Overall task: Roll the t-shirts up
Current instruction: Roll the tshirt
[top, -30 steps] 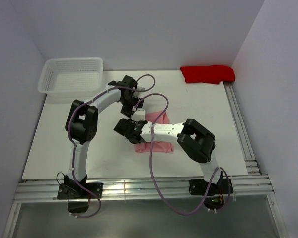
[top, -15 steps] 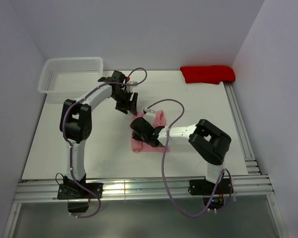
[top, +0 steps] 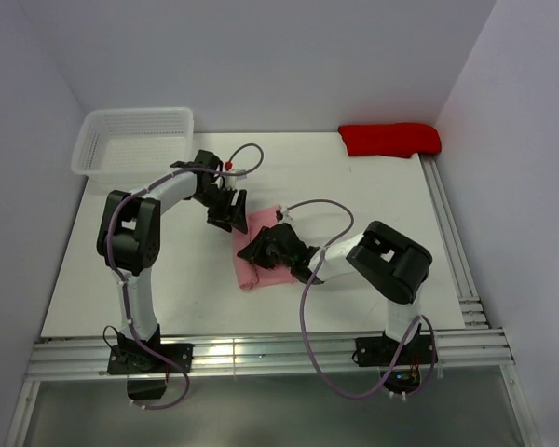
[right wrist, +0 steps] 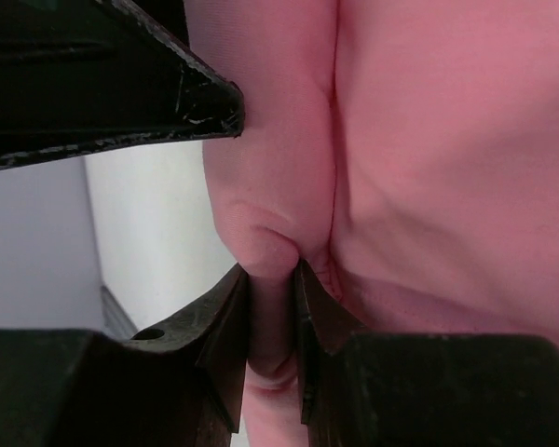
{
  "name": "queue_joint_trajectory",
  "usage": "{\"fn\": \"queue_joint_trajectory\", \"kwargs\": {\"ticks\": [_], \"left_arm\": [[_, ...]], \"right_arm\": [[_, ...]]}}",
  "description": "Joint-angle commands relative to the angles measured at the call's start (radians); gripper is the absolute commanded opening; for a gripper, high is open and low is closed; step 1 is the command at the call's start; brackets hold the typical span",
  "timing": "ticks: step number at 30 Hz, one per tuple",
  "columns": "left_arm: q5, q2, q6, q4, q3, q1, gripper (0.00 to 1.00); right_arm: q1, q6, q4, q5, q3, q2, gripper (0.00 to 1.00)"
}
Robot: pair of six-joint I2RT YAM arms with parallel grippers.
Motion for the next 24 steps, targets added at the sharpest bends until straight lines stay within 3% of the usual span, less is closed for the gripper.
{"fn": "queue_joint_trajectory", "kwargs": {"ticks": [1, 5, 8, 12, 15, 24], "left_arm": [[0.065, -0.039, 0.025, 0.085, -0.033, 0.006, 0.7], [0.062, -0.014, -0.001, 0.137, -0.047, 0.012, 0.66], [0.026, 0.018, -0.029, 0.148, -0.03, 0.015, 0.52], [-0.05, 0.053, -0.066, 0.107, 0.037, 0.014, 0.21], [-0.123, 0.067, -0.071, 0.067, 0.072, 0.009, 0.12], [-0.191, 0.075, -0.04, 0.004, 0.095, -0.022, 0.09]], "right_arm": [[-0.015, 0.075, 0.127, -0.084, -0.047, 0.033, 0.23], [-0.034, 0.116, 0.174, -0.103, -0.078, 0.058, 0.23], [-0.032, 0.125, 0.162, -0.098, -0.072, 0.062, 0.25], [-0.023, 0.098, 0.043, -0.051, -0.054, 0.039, 0.38], [-0.006, 0.054, -0.08, 0.018, -0.021, 0.002, 0.45], [0.11, -0.071, -0.567, 0.292, 0.184, -0.079, 0.57]]}}
